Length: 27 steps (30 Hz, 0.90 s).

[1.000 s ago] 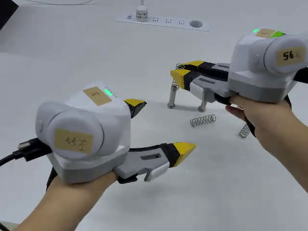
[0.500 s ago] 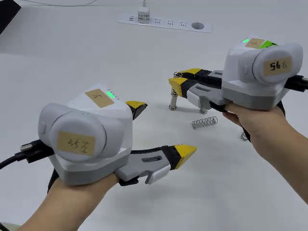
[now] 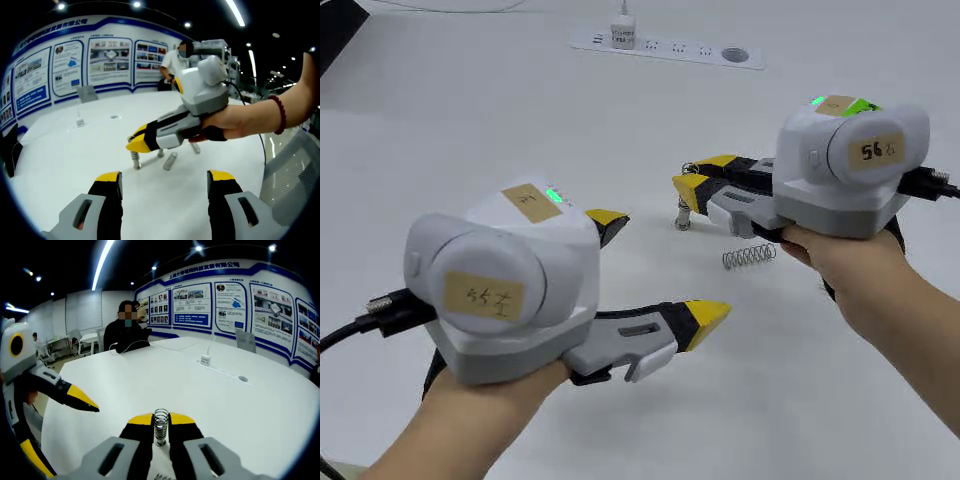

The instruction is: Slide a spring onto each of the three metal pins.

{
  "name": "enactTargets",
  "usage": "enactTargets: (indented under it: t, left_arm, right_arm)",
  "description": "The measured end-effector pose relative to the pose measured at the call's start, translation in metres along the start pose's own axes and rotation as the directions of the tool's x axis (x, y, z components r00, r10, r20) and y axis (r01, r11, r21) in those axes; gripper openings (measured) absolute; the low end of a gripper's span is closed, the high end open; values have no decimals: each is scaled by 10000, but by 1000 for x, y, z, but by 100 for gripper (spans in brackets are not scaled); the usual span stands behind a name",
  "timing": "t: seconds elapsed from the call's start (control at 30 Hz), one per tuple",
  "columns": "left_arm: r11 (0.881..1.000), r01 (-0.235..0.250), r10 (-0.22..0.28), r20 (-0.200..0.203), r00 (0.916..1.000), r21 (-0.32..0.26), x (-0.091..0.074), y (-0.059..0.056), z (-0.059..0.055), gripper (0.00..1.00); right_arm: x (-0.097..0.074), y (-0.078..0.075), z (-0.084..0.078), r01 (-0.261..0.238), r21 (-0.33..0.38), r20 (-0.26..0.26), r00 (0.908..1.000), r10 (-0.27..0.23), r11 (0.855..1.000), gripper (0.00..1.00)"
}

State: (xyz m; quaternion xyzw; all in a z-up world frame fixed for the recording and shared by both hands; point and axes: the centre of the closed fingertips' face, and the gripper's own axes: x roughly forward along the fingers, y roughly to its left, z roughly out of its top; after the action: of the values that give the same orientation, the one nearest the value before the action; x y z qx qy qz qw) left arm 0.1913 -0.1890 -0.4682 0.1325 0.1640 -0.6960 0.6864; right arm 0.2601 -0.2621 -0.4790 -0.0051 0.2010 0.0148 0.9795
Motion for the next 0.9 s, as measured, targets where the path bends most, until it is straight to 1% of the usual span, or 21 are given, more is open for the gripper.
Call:
enactTargets:
  t: [0.17,0.57,0.67,0.77,0.8,0.9]
  left_arm:
    - [10000,-19,19,-6,10000,3,0,1,0,70]
    - [10000,-45,45,-79,10000,47,0,1,-2,69]
    - [10000,-49,50,-80,10000,55,0,1,-2,69]
    - [10000,-51,52,-89,9999,54,0,1,-2,69]
    - [10000,-54,55,-84,9999,65,0,1,-2,69]
    - [9999,-74,75,-111,9999,78,0,2,-2,69]
  right_arm:
    - [3,-2,-10,94,133,-242,9997,-90,9999,12]
    - [7,0,-23,176,247,-661,9977,-159,9995,12]
    - [7,1,-23,188,257,-622,9979,-172,9995,12]
    - [7,1,-24,229,468,-642,9977,-199,9986,12]
    - [6,0,-24,251,445,-674,9975,-221,9987,13]
    - [4,1,-22,235,474,-622,9979,-206,9986,20]
